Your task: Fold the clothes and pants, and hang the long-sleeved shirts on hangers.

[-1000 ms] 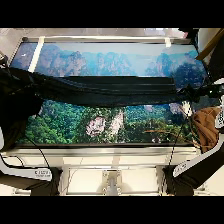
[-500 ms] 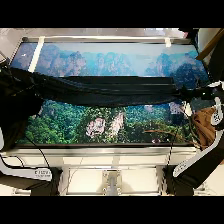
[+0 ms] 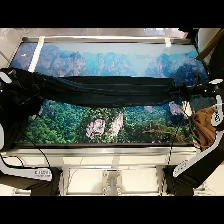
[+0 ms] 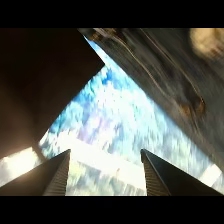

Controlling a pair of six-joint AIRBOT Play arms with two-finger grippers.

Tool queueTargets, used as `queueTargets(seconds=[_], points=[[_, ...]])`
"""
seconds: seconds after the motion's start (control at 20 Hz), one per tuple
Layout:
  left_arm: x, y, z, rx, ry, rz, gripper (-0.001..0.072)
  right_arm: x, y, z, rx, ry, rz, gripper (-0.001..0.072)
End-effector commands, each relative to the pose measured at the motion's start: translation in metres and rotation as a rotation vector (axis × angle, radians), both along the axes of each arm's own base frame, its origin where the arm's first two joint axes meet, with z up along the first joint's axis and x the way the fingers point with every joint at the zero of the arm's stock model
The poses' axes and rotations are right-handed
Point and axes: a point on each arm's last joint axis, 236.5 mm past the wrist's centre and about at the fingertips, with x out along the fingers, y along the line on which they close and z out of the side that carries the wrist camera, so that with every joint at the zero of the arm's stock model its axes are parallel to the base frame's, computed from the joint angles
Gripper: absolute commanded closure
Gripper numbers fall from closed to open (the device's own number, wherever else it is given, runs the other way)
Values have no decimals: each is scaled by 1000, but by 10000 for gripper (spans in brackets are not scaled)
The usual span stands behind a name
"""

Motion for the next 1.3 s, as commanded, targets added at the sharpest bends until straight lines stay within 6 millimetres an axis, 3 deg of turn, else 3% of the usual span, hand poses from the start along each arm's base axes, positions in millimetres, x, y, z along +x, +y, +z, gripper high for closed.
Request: queueTargets(seconds=[0.0,0.15,0.3,0.4,0.5,0.75,0.95,1.05,1.15,1.2,1.25], points=[[33,2,-15,-43,-137,136,197,-5,4,5,12,7,23,674],[80,-15,-6,-183,-323,209,197,-7,6,5,18,13,29,674],[112,0,23,-161,-508,245,197,-14,7,4,17,33,51,673],[114,4,21,-150,-517,253,197,-13,4,1,0,34,48,674],[112,4,6,-135,-481,237,197,-9,2,1,-6,30,26,674],[115,-14,-25,-137,-431,187,197,-6,8,0,-12,30,31,673],[111,-14,-37,-126,-400,173,216,-3,12,-2,-27,25,38,674],[108,-13,-40,-106,-382,149,466,-3,12,-2,-27,24,38,674],[104,-16,-42,-90,-367,101,477,-3,12,-2,-27,25,39,674],[103,-17,-43,-94,-361,99,657,-3,12,-2,-27,24,38,673],[103,-16,-43,-90,-358,92,677,-3,12,-2,-27,24,39,673]])
